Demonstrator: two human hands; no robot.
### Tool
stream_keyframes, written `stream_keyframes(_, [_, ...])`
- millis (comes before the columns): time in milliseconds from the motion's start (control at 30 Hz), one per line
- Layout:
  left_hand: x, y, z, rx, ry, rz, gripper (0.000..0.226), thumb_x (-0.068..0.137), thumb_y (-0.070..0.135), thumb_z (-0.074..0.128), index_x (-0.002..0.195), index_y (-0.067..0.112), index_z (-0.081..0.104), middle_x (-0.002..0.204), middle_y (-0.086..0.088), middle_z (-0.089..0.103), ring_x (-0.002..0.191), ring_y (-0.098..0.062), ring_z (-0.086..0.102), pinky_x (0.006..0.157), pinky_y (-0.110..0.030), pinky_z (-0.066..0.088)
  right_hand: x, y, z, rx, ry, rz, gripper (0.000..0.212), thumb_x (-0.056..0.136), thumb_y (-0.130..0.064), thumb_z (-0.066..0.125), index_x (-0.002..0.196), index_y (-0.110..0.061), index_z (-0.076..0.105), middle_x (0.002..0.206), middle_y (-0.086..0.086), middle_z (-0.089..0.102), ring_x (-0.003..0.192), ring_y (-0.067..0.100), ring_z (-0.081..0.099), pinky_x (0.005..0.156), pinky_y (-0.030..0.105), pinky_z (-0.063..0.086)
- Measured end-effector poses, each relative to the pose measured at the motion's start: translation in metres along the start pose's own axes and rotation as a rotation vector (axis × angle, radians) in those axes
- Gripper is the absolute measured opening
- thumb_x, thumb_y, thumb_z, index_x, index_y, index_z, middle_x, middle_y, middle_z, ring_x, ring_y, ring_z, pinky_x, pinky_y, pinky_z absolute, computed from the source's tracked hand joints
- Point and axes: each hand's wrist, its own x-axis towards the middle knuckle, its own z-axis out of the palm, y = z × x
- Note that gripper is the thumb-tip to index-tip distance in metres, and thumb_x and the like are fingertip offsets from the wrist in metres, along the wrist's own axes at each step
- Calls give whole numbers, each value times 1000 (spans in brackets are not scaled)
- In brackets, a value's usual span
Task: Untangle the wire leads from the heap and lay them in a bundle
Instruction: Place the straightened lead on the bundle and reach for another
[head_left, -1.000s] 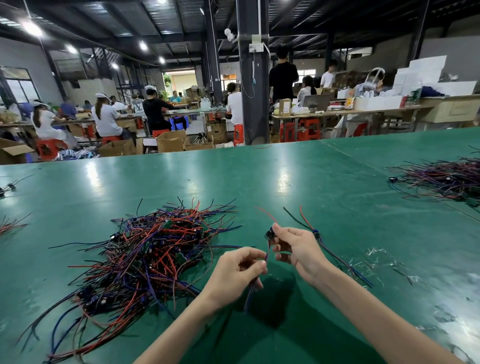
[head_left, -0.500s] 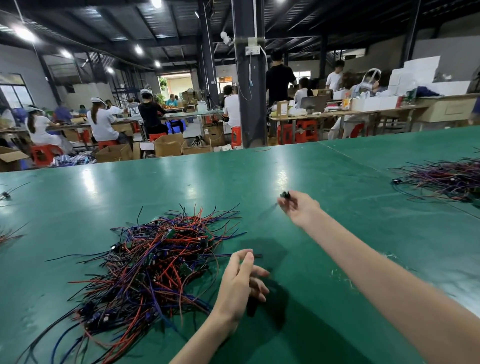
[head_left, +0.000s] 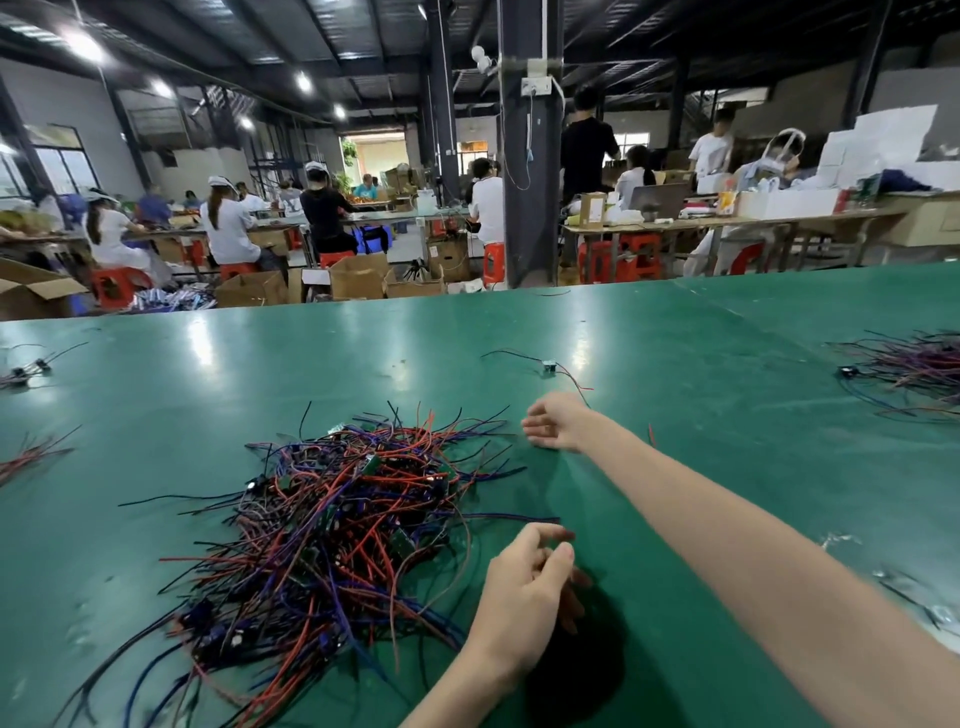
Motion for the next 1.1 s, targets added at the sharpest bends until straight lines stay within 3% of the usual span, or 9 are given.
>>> stream_keyframes(100, [1, -2, 0, 32, -2, -15, 18, 96, 4, 46, 92, 15, 61, 63, 1, 64, 48, -14, 52, 42, -25, 43, -13, 13, 23, -347, -14, -174, 18, 86, 7, 46, 76, -3, 55, 71, 15, 53, 57, 21, 48, 49, 26, 41])
stream_keyframes(200, [2, -2, -1, 42, 14, -30, 23, 95, 2, 46, 85, 15, 62, 61, 4, 64, 46, -15, 51, 43, -25, 42, -32, 24, 40, -858, 120, -566, 28, 85, -1, 50, 108, -6, 64, 112, 15, 60, 105, 28, 53, 90, 37, 45])
stream_keyframes(300, [2, 0, -1, -11, 3, -61, 26, 94, -3, 44, 81, 12, 61, 62, 3, 63, 43, -11, 49, 42, -22, 40, -69, 31, 59, -992, 64, -956, 30, 87, -8, 50, 115, -14, 61, 117, 10, 55, 114, 25, 47, 98, 38, 37])
stream_keyframes(433, [-1, 4, -2, 30, 18, -60, 24, 92, -5, 39, 76, 5, 54, 61, 0, 61, 41, -7, 51, 40, -18, 39, -101, 35, 80, -1044, -248, -946, 24, 87, -15, 59, 110, -7, 60, 110, 15, 54, 103, 29, 53, 95, 37, 42])
stream_keyframes(533, [-5, 6, -3, 18, 45, -74, 24, 92, -6, 34, 78, 5, 49, 58, -3, 57, 39, -9, 49, 33, -17, 34, -109, 42, 82, -1088, -244, -798, 41, 84, -17, 67, 118, -3, 48, 119, 18, 46, 107, 33, 50, 94, 36, 42])
stream_keyframes(767, [-7, 11, -2, 24, 49, -86, 27, 90, -8, 35, 73, 5, 51, 52, 0, 57, 38, -10, 48, 35, -18, 33, -124, 43, 65, -730, -125, -753, 25, 78, -10, 73, 101, -3, 66, 93, 9, 66, 83, 19, 56, 69, 20, 38])
stream_keyframes(867, [-7, 12, -1, 29, 45, -68, 25, 93, -5, 39, 78, 6, 56, 65, -5, 60, 44, -6, 50, 42, -18, 39, -137, 30, 55, -389, -133, -691, 18, 78, -4, 74, 94, -4, 66, 71, 1, 60, 65, 14, 56, 67, 23, 48])
stream_keyframes(967, [-6, 11, 0, 7, 38, -70, 23, 94, -4, 40, 87, 5, 61, 69, -6, 61, 49, -8, 52, 46, -19, 42, -151, 16, 40, 129, -271, -542, 13, 83, 8, 64, 88, -2, 59, 75, 7, 58, 55, 16, 62, 63, 28, 59])
stream_keyframes(1100, [-4, 9, -2, -53, 82, -55, 21, 92, -7, 41, 97, 1, 59, 71, -8, 62, 48, -9, 54, 45, -20, 43, -155, 6, 4, 562, -297, -411, 9, 86, 4, 58, 89, -3, 62, 69, 4, 55, 49, 9, 54, 52, 20, 52])
